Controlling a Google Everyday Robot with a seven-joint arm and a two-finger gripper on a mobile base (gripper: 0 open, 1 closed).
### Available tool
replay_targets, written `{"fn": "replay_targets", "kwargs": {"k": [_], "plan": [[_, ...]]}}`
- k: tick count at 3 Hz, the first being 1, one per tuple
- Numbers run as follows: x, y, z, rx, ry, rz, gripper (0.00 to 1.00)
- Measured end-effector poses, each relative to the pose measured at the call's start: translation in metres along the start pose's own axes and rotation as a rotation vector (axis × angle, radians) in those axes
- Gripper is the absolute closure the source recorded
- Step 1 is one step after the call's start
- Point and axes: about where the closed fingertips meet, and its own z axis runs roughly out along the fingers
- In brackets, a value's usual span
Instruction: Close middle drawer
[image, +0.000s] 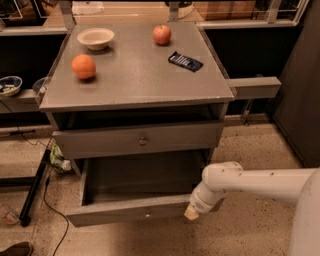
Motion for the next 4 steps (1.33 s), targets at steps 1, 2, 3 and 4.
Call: {"fn": "replay_targets", "kwargs": {"k": [1, 2, 3, 4], "plan": [[-0.008, -0.0037, 0.0, -0.003, -0.008, -0.011, 1.0], [-0.008, -0.0036, 0.0, -0.003, -0.008, -0.011, 0.73], [-0.008, -0.0036, 0.0, -0.003, -0.008, -0.011, 0.5], [-0.008, -0.0036, 0.0, -0.003, -0.008, -0.011, 0.19]]}}
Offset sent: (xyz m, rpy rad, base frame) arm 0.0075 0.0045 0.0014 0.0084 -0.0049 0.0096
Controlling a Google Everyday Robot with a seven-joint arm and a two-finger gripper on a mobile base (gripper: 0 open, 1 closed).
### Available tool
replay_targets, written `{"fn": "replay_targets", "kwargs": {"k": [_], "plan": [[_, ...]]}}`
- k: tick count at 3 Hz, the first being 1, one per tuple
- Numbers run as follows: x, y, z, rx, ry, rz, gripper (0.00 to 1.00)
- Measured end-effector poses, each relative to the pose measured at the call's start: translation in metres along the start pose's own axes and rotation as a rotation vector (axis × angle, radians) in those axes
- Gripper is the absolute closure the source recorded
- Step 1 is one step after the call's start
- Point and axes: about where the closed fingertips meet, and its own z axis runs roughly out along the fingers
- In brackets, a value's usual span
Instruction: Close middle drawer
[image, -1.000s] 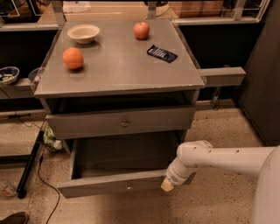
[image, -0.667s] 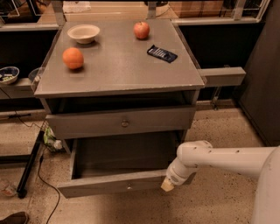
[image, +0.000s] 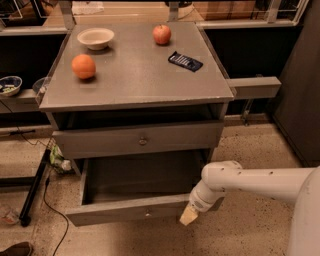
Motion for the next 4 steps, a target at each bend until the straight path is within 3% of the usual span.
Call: {"fn": "replay_targets", "kwargs": {"k": [1, 2, 4], "plan": [[0.0, 0.0, 0.0001, 0.0, 0.0, 0.0, 0.0], [0.0, 0.0001, 0.0001, 0.0, 0.0, 0.0, 0.02], [0.0, 0.0001, 0.0001, 0.0, 0.0, 0.0, 0.48]]}}
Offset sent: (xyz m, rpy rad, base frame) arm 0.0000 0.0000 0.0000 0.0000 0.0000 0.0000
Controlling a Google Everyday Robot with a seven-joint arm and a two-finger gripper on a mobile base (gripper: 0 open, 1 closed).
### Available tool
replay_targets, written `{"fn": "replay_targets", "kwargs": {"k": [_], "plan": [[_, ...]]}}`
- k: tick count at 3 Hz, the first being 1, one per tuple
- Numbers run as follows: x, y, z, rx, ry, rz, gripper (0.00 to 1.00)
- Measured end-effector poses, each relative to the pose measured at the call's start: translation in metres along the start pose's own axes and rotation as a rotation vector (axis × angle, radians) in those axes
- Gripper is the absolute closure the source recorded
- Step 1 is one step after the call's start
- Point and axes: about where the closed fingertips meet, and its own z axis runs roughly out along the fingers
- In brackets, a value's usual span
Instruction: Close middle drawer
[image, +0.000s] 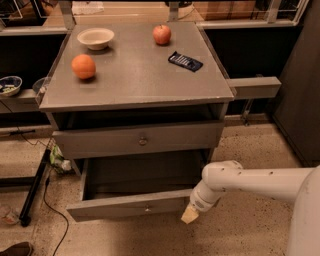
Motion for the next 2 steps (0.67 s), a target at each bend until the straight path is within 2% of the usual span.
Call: {"fn": "replay_targets", "kwargs": {"k": [2], "plan": [[0.0, 0.0, 0.0, 0.0, 0.0, 0.0, 0.94]]}}
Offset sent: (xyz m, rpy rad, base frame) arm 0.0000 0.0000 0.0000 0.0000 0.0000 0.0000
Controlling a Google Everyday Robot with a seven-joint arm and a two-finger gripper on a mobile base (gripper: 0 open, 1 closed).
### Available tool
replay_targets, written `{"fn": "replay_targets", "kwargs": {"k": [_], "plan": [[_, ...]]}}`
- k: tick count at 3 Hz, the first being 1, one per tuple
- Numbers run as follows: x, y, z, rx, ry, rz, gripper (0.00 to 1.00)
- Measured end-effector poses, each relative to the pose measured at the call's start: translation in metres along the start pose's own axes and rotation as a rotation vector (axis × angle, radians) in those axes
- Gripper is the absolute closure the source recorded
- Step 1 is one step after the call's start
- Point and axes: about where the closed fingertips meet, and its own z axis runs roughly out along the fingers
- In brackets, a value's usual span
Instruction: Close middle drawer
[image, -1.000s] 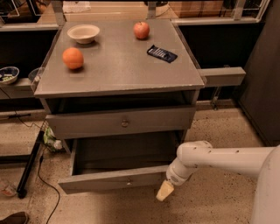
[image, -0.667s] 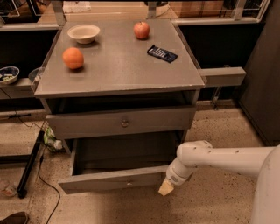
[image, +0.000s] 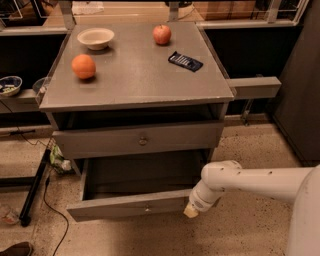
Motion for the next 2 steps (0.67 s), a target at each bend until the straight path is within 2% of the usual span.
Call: {"fn": "replay_targets", "kwargs": {"k": [1, 2], "plan": [[-0.005, -0.004, -0.001, 0.051, 0.001, 0.014, 1.0], [-0.027, -0.019, -0.007, 0.166, -0.019, 0.01, 1.0]]}}
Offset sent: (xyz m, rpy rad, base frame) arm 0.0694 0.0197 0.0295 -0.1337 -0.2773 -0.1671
